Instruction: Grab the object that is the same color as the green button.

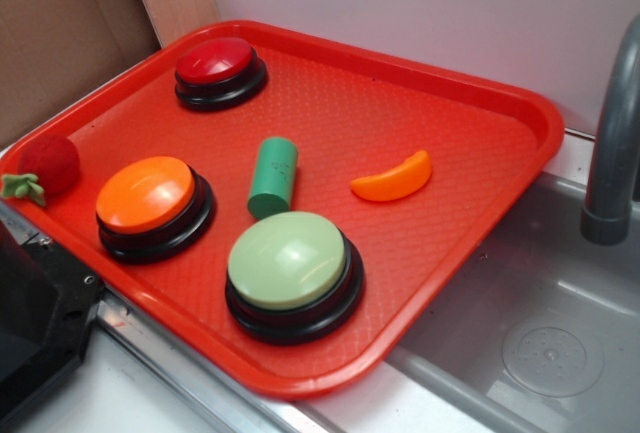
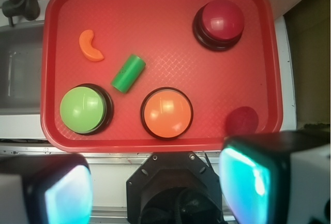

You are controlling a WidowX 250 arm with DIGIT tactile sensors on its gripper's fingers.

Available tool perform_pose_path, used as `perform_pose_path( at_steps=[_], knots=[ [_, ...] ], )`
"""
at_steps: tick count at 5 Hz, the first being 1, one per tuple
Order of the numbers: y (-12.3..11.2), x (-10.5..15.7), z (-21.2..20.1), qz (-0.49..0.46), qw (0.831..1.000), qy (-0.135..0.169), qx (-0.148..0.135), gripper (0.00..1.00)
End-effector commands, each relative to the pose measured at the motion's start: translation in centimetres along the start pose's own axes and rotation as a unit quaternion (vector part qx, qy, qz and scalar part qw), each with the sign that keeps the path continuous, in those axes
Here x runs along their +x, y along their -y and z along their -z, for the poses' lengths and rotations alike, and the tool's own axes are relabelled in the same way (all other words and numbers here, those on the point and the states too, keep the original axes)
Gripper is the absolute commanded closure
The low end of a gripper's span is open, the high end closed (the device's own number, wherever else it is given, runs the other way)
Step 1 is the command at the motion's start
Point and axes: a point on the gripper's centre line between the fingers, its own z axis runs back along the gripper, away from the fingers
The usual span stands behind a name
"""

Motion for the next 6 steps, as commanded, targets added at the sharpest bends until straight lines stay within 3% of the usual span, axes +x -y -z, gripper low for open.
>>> perform_pose_path(
  at_steps=[1, 3, 4, 6],
  knots=[
    [0.0, 0.0, 0.0, 0.000, 1.000, 0.000, 0.000, 0.00],
    [1.1, 2.3, 4.9, -0.195, 0.980, 0.038, -0.003, 0.00],
    [1.4, 4.6, 8.7, -0.244, 0.969, 0.045, -0.013, 0.00],
    [2.3, 8.8, 17.0, -0.264, 0.962, 0.065, -0.021, 0.00]
  ],
)
